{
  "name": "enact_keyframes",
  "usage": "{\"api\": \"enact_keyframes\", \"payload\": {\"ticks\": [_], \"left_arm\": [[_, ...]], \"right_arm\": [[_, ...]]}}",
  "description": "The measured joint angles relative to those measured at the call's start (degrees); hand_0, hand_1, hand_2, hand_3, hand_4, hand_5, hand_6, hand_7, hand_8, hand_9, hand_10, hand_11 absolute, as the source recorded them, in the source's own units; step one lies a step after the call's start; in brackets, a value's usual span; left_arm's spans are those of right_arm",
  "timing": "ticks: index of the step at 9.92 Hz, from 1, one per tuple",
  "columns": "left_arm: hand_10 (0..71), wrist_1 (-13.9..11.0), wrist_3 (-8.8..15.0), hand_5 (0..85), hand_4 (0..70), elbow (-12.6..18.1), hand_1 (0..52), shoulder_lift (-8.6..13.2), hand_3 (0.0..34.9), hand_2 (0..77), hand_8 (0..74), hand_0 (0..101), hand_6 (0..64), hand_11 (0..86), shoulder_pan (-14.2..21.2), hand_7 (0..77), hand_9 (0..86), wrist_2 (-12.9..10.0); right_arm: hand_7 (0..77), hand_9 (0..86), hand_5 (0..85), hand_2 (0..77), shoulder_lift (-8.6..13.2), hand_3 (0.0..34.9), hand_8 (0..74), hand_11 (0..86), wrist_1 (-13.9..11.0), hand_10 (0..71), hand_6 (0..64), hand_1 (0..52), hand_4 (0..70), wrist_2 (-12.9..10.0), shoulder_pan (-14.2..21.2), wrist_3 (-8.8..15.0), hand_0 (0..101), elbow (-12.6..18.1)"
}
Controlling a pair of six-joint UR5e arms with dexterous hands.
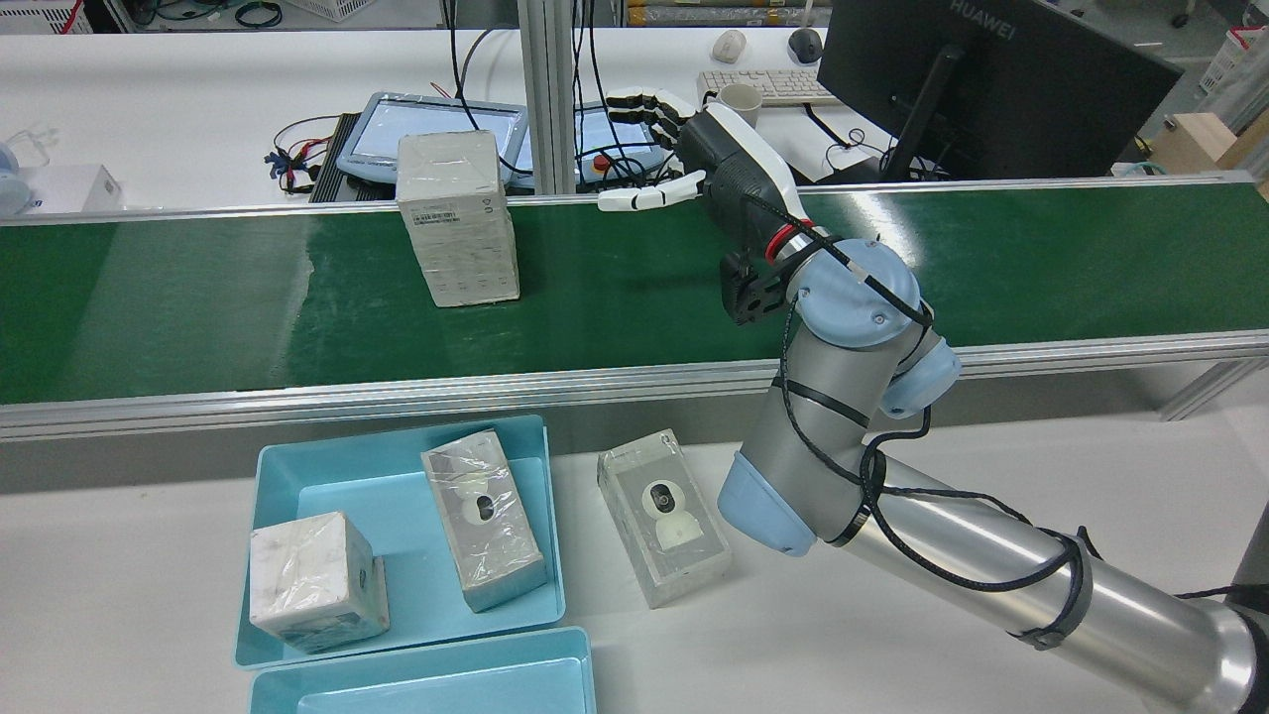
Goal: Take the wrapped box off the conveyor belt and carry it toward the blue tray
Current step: 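Close the right hand around the white wrapped box and lift it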
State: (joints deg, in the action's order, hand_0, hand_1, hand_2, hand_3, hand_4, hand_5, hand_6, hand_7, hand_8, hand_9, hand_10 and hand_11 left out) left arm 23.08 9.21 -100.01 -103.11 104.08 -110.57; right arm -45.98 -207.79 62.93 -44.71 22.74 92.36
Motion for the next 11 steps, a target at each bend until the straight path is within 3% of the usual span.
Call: {"api": "enact_keyframes", "payload": {"ticks": [3,11], "left_arm": [[0.0,0.0,0.0,0.5,0.0,0.0,0.0,0.0,0.0,1.1,0.5,0,0.0,0.0,0.0,0.5,0.0,0.0],[0.5,0.0,0.0,0.5,0.5,0.0,0.0,0.0,0.0,0.5,0.5,0,0.0,0.0,0.0,0.5,0.5,0.0]], "right_arm": [[23.5,5.4,24.0,19.6,0.4,29.9,0.0,2.7,1.4,1.1,0.0,13.1,8.7,0.0,0.5,0.0,45,-1.4],[22.9,6.0,23.5,14.7,0.9,30.0,0.0,2.2,1.6,1.1,0.0,9.8,9.3,-0.1,1.1,0.1,42,-1.5]]}}
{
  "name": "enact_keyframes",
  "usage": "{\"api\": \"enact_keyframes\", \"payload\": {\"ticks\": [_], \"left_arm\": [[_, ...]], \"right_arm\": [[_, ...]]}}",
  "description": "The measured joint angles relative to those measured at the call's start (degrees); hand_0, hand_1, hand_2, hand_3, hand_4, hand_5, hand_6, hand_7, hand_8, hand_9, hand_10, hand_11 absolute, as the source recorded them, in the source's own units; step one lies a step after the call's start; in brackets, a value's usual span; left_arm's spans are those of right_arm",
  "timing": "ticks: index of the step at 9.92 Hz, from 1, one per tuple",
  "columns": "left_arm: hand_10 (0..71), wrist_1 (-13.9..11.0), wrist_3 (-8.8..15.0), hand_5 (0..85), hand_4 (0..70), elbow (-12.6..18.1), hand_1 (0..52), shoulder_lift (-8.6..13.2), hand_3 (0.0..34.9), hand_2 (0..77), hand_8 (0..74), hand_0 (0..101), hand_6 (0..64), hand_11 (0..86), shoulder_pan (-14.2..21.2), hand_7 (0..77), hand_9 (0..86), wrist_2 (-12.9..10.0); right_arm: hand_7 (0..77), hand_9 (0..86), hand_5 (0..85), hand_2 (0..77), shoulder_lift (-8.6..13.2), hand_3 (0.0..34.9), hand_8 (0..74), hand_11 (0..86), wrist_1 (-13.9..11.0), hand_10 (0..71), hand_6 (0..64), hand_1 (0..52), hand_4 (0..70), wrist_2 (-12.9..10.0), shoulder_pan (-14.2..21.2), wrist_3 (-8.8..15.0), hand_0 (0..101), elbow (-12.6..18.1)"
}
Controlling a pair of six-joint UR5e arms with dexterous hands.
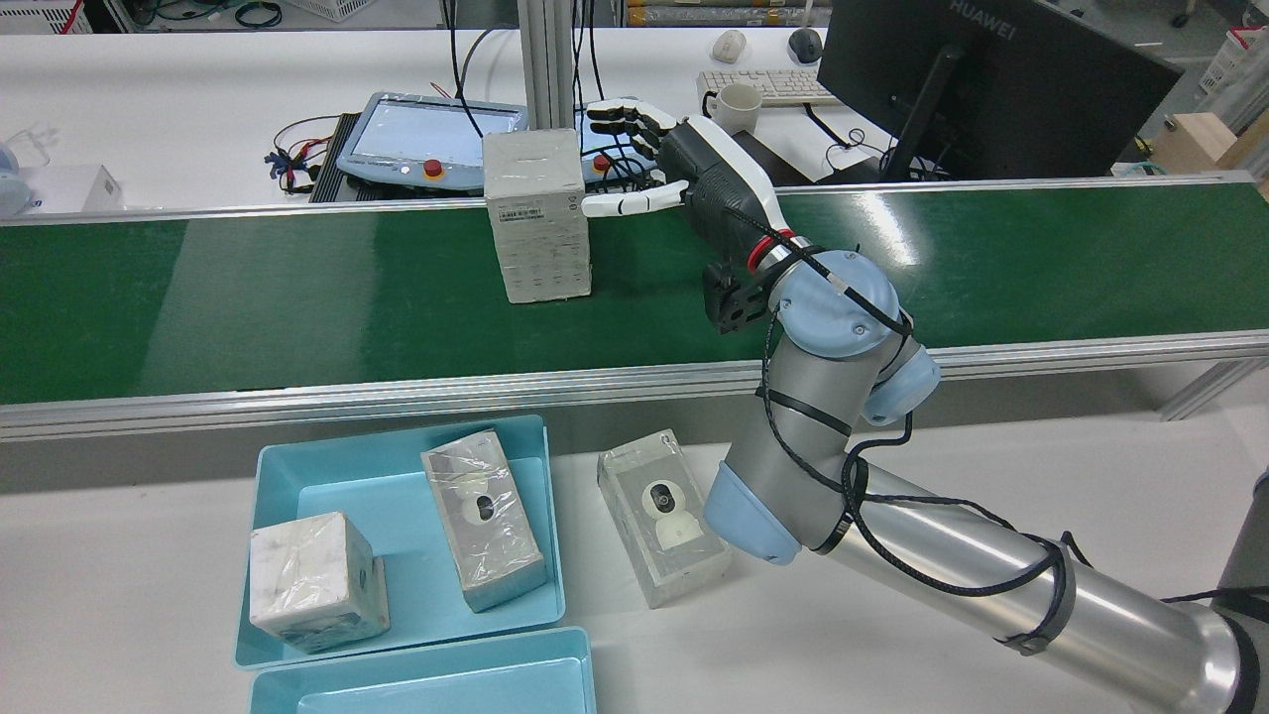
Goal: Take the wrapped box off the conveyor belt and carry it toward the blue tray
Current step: 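Close the right hand around the white wrapped box and lift it, then carry the held box toward the blue tray nearer the robot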
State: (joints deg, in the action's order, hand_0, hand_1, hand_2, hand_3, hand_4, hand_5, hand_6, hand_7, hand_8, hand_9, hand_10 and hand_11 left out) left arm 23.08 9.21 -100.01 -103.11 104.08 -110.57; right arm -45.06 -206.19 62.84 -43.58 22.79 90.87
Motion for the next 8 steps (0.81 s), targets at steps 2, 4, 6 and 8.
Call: {"api": "enact_keyframes", "payload": {"ticks": [2,4,6,8], "left_arm": [[0.5,0.0,0.0,0.5,0.5,0.0,0.0,0.0,0.0,1.1,0.0,0,0.5,0.0,0.0,0.5,0.0,0.0],[0.0,0.0,0.0,0.5,0.0,0.0,0.0,0.0,0.0,1.1,0.5,0,0.5,0.0,0.0,0.5,0.5,0.0],[0.0,0.0,0.0,0.5,0.5,0.0,0.0,0.0,0.0,0.5,0.5,0,0.5,0.0,0.0,0.5,0.0,0.0],[0.5,0.0,0.0,0.5,0.5,0.0,0.0,0.0,0.0,1.1,0.5,0,0.0,0.0,0.0,0.5,0.0,0.0]], "right_arm": [[22.9,4.9,23.5,15.3,0.1,30.2,0.0,2.2,0.0,1.1,0.0,9.8,9.3,-0.4,0.4,0.1,42,0.0],[22.9,4.9,26.7,17.5,0.1,30.1,0.0,2.7,0.5,3.3,0.0,9.8,14.2,-0.8,0.9,0.2,42,-0.1],[22.9,4.4,27.8,17.5,0.1,30.1,0.0,3.8,1.1,2.7,0.0,9.8,15.3,-0.9,1.0,0.1,42,-0.1],[27.8,3.8,33.8,22.4,-0.1,30.1,0.0,7.1,1.6,3.3,2.7,9.8,23.5,-0.9,1.0,-0.4,43,0.2]]}}
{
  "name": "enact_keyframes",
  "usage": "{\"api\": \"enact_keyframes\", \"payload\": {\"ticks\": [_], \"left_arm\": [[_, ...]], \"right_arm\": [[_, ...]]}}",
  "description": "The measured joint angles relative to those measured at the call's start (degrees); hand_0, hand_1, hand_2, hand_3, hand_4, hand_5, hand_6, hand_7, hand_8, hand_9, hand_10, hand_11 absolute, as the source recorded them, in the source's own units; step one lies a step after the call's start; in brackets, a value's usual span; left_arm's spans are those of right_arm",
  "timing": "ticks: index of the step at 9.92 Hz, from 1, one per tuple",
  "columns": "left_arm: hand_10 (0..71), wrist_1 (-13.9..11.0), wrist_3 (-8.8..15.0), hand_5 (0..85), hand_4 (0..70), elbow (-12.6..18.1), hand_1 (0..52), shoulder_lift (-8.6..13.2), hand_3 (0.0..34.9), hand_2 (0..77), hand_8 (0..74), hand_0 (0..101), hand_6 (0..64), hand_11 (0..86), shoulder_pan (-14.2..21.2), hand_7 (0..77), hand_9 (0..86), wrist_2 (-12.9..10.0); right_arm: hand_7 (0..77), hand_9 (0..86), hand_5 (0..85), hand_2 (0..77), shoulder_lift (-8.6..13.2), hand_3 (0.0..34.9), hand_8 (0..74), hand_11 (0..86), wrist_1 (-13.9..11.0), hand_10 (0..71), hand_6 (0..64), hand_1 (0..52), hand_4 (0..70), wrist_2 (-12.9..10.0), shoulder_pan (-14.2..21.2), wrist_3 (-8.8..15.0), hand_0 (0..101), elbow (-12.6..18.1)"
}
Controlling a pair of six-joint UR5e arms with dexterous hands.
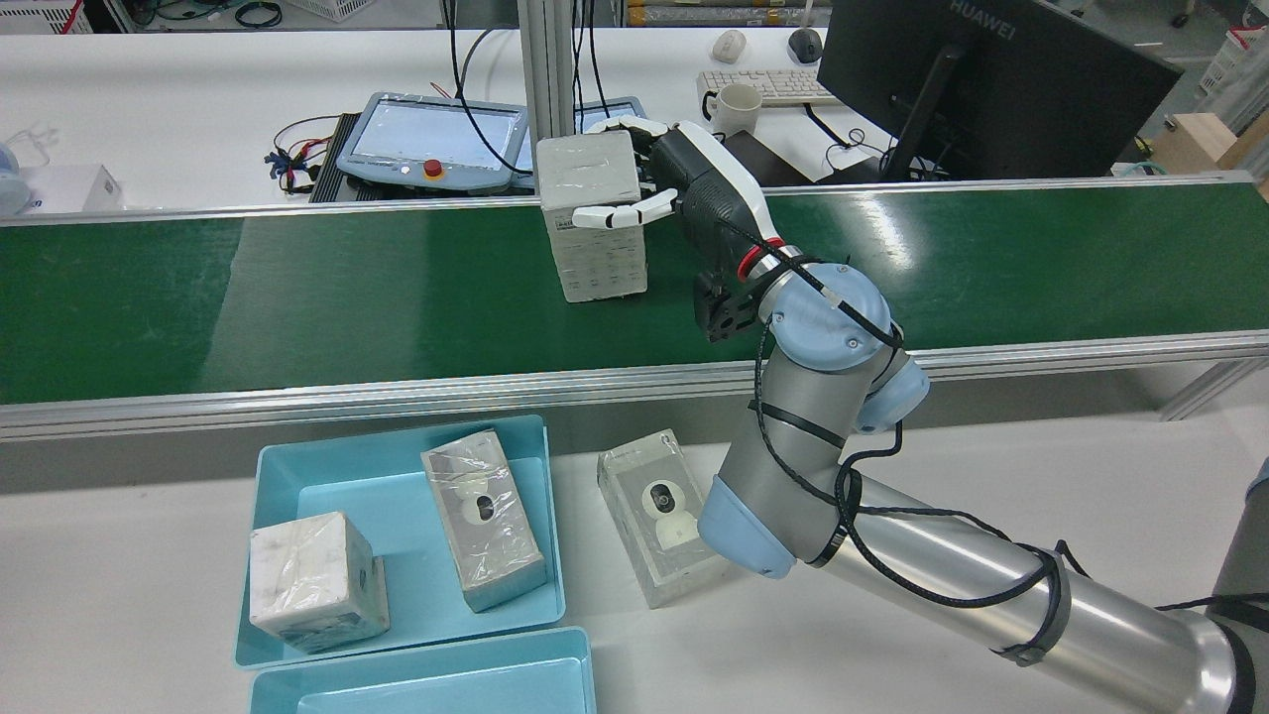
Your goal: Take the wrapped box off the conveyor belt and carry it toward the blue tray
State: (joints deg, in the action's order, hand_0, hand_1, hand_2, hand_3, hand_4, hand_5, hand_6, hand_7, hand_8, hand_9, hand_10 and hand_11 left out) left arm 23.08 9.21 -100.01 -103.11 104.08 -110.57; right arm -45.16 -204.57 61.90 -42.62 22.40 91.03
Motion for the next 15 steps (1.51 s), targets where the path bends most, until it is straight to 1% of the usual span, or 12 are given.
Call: {"api": "enact_keyframes", "payload": {"ticks": [1,2,3,4,5,6,7,8,10,12,13,15], "left_arm": [[0.5,0.0,0.0,0.5,0.5,0.0,0.0,0.0,0.0,1.1,0.5,0,0.0,0.0,0.0,0.5,0.0,0.0],[0.5,0.0,0.0,0.5,0.5,0.0,0.0,0.0,0.0,1.1,0.5,0,0.0,0.0,0.0,0.5,0.0,0.0],[0.5,0.0,0.0,0.5,0.0,0.0,0.0,0.0,0.0,0.5,0.5,0,0.0,0.0,0.0,0.5,0.5,0.0],[0.5,0.0,0.0,0.5,0.0,0.0,0.0,0.0,0.0,0.5,0.5,0,0.0,0.0,0.0,0.5,0.5,0.0],[0.0,0.0,0.0,0.5,0.0,0.0,0.0,0.0,0.0,0.5,0.5,0,0.0,0.0,0.0,0.5,0.0,0.0],[0.5,0.0,0.0,0.5,0.5,0.0,0.0,0.0,0.0,0.5,0.5,0,0.0,0.0,0.0,0.5,0.0,0.0],[0.5,0.0,0.0,0.5,0.0,0.0,0.0,0.0,0.0,0.5,0.5,0,0.5,0.0,0.0,0.5,0.0,0.0],[0.5,0.0,0.0,0.5,0.0,0.0,0.0,0.0,0.0,0.5,0.5,0,0.5,0.0,0.0,0.5,0.0,0.0],[0.5,0.0,0.0,0.5,0.5,0.0,0.0,0.0,0.0,0.5,0.5,0,0.0,0.0,0.0,0.5,0.0,0.0],[0.5,0.0,0.0,0.5,0.5,0.0,0.0,0.0,0.0,1.1,0.5,0,0.0,0.0,0.0,0.5,0.0,0.0],[0.5,0.0,0.0,0.5,0.5,0.0,0.0,0.0,0.0,1.1,0.5,0,0.0,0.0,0.0,0.5,0.0,0.0],[0.0,0.0,0.0,0.5,0.5,0.0,0.0,0.0,0.0,1.1,0.5,0,0.0,0.0,0.0,0.5,0.0,0.0]], "right_arm": [[41.5,18.5,37.6,27.8,-0.1,25.0,12.0,15.3,0.1,10.9,19.1,7.1,28.4,0.0,-0.1,-0.4,44,0.4],[45.3,27.3,38.2,28.4,-0.3,22.0,20.7,21.3,0.2,14.7,24.0,6.0,29.5,0.0,-0.3,-0.7,44,1.5],[49.1,38.2,39.3,28.4,-0.4,19.9,27.3,22.4,0.2,14.7,27.3,5.4,30.5,-0.1,-0.4,-0.9,43,3.4],[54.5,40.9,43.1,28.9,-0.5,13.6,24.5,22.4,0.1,14.7,32.2,4.4,31.6,-0.6,-0.2,-0.8,42,6.6],[54.5,40.9,43.1,30.0,-0.5,13.6,24.5,21.8,-0.1,15.3,32.2,3.3,31.6,-1.5,0.9,-0.7,42,10.2],[57.3,36.5,44.7,32.2,-0.6,18.6,21.8,19.1,-0.3,13.6,33.8,2.2,31.1,-2.9,3.5,-0.5,42,14.0],[57.3,36.5,45.3,32.2,-0.6,19.6,21.8,19.1,-0.3,13.6,33.8,2.2,31.1,-4.9,6.9,-0.3,42,17.0],[58.4,36.0,45.8,32.2,-0.5,18.8,20.7,18.0,-0.4,12.5,33.8,2.2,31.1,-6.7,10.1,0.9,43,19.6],[58.9,36.5,46.4,33.3,-0.5,17.9,20.7,18.0,-0.3,12.5,33.8,1.6,31.6,-8.8,16.4,6.3,47,25.0],[60.0,36.0,46.9,33.8,-0.5,16.7,20.7,15.3,-0.5,11.4,33.8,1.6,31.6,-9.3,22.5,12.7,47,29.5],[60.0,32.2,46.9,33.8,-0.6,16.8,18.0,13.1,-0.7,9.8,33.8,1.6,31.6,-9.3,24.7,15.5,47,31.0],[60.0,31.1,46.9,33.8,-1.0,16.8,16.4,12.5,-2.3,9.8,33.8,1.6,31.6,-9.2,27.9,18.6,48,32.6]]}}
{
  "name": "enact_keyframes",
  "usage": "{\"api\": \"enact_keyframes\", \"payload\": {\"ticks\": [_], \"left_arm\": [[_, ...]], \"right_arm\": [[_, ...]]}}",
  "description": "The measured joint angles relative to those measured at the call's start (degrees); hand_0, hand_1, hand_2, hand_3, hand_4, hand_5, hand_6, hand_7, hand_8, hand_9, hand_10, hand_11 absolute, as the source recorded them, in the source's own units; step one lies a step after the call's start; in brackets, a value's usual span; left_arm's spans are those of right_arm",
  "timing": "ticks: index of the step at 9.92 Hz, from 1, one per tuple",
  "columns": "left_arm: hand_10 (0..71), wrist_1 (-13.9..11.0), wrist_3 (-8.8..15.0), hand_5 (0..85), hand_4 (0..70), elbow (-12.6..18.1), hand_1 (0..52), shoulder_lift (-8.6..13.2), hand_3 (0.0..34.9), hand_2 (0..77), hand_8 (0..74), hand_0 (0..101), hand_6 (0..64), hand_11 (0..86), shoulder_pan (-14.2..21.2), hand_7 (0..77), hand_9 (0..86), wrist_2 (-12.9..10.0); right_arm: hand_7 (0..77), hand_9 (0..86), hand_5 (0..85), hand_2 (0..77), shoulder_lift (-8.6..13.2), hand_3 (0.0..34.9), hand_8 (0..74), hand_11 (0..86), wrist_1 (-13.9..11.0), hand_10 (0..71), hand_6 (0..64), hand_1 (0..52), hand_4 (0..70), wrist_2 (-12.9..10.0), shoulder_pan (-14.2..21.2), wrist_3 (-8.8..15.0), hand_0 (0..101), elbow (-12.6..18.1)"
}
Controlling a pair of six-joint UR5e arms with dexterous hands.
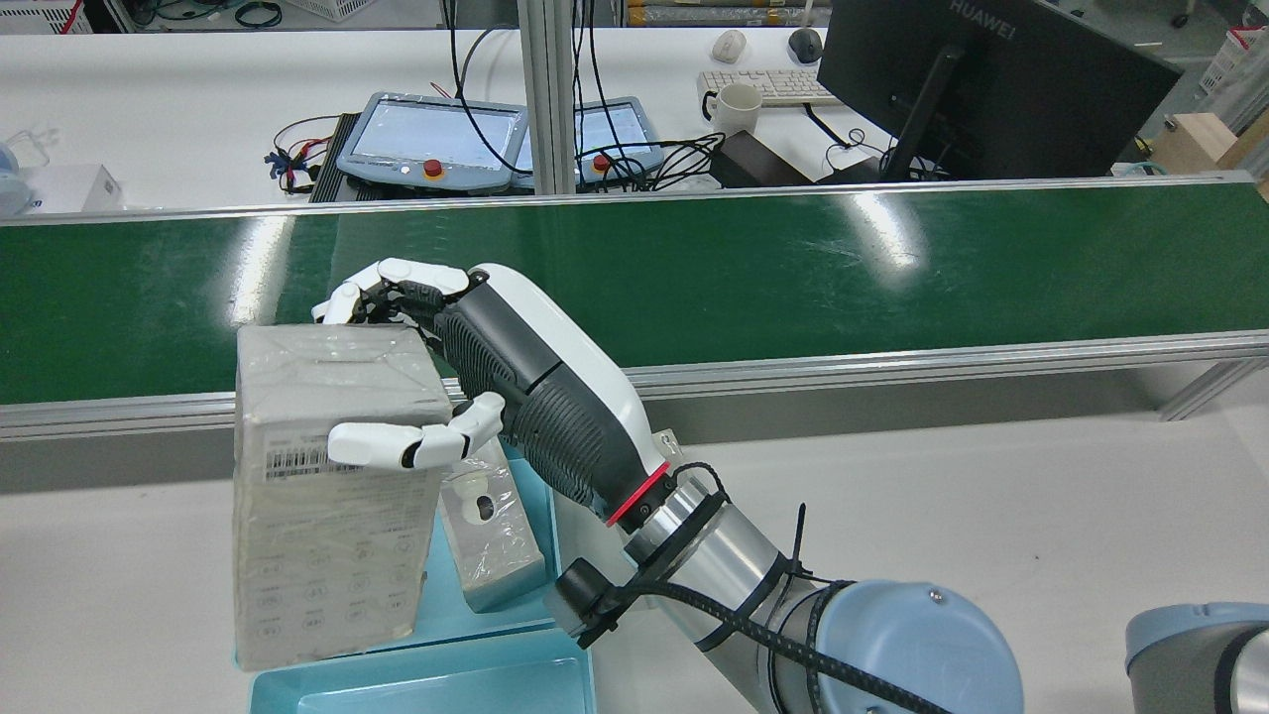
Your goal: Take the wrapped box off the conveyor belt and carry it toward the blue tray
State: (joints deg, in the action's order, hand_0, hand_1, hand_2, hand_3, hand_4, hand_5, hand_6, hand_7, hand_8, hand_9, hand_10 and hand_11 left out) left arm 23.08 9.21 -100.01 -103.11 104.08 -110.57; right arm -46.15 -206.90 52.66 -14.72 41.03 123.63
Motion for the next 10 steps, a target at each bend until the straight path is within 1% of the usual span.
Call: {"api": "enact_keyframes", "payload": {"ticks": [1,2,3,4,5,6,7,8,9,10], "left_arm": [[0.5,0.0,0.0,0.5,0.5,0.0,0.0,0.0,0.0,1.1,0.5,0,0.0,0.0,0.0,0.5,0.0,0.0],[0.5,0.0,0.0,0.5,0.5,0.0,0.0,0.0,0.0,1.1,0.5,0,0.0,0.0,0.0,0.5,0.0,0.0],[0.5,0.0,0.0,0.5,0.5,0.0,0.0,0.0,0.0,0.5,0.0,0,0.5,0.0,0.0,0.5,0.5,0.0],[0.0,0.0,0.0,0.5,0.5,0.0,0.0,0.0,0.0,0.5,0.0,0,0.0,0.0,0.0,0.5,0.0,0.0],[0.0,0.0,0.0,0.5,0.5,0.0,0.0,0.0,0.0,0.5,0.0,0,0.0,0.0,0.0,0.5,0.0,0.0],[0.5,0.0,0.0,0.5,0.5,0.0,0.0,0.0,0.0,1.1,0.5,0,0.0,0.0,0.0,0.5,0.0,0.0],[0.5,0.0,0.0,0.5,0.5,0.0,0.0,0.0,0.0,1.1,0.5,0,0.0,0.0,0.0,0.5,0.0,0.0],[0.5,0.0,0.0,0.5,0.5,0.0,0.0,0.0,0.0,0.5,0.5,0,0.5,0.0,0.0,0.5,0.0,0.0],[0.0,0.0,0.0,0.5,0.0,0.0,0.0,0.0,0.0,1.1,0.0,0,0.5,0.0,0.0,0.5,0.5,0.0],[0.0,0.0,0.0,0.5,0.0,0.0,0.0,0.0,0.0,1.1,0.0,0,0.5,0.0,0.0,0.5,0.5,0.0]], "right_arm": [[60.0,30.5,46.9,33.8,-0.1,17.0,16.4,12.5,-1.7,8.7,33.8,1.6,31.6,0.1,1.4,0.6,47,0.7],[66.5,27.3,46.9,33.8,-0.2,17.0,13.6,12.5,-3.2,8.7,30.0,1.6,31.6,0.2,2.4,0.9,48,1.4],[66.5,27.3,46.9,33.8,-0.2,17.0,13.6,12.5,-4.3,8.7,30.0,1.6,31.6,0.4,3.0,1.0,48,2.0],[66.5,27.3,46.9,33.8,-0.2,17.0,13.6,12.5,-4.8,8.7,30.0,1.6,31.6,0.5,3.4,1.2,48,2.8],[61.1,7.1,55.6,34.9,-0.2,21.1,0.0,8.2,-5.0,2.7,21.8,2.7,30.5,0.4,3.6,1.4,51,3.5],[61.1,7.1,55.6,34.9,-0.2,21.1,0.0,8.2,-5.0,2.7,21.8,2.7,30.5,0.4,3.7,1.6,51,4.1],[29.5,1.6,40.9,18.5,-0.2,29.7,0.0,4.9,-5.0,1.6,0.0,22.4,14.7,0.4,3.8,1.7,49,4.4],[13.1,1.6,28.9,15.3,-0.2,29.4,0.0,4.9,-5.0,2.7,0.0,11.5,16.4,0.4,3.8,1.8,49,4.5],[13.1,1.6,28.9,15.3,-0.2,29.4,0.0,4.9,-5.0,2.7,0.0,11.5,16.4,0.4,3.8,1.8,49,4.6],[18.5,1.6,15.8,12.0,-0.3,29.6,0.0,4.9,-5.0,2.7,0.0,16.9,15.3,0.5,3.8,1.8,48,4.7]]}}
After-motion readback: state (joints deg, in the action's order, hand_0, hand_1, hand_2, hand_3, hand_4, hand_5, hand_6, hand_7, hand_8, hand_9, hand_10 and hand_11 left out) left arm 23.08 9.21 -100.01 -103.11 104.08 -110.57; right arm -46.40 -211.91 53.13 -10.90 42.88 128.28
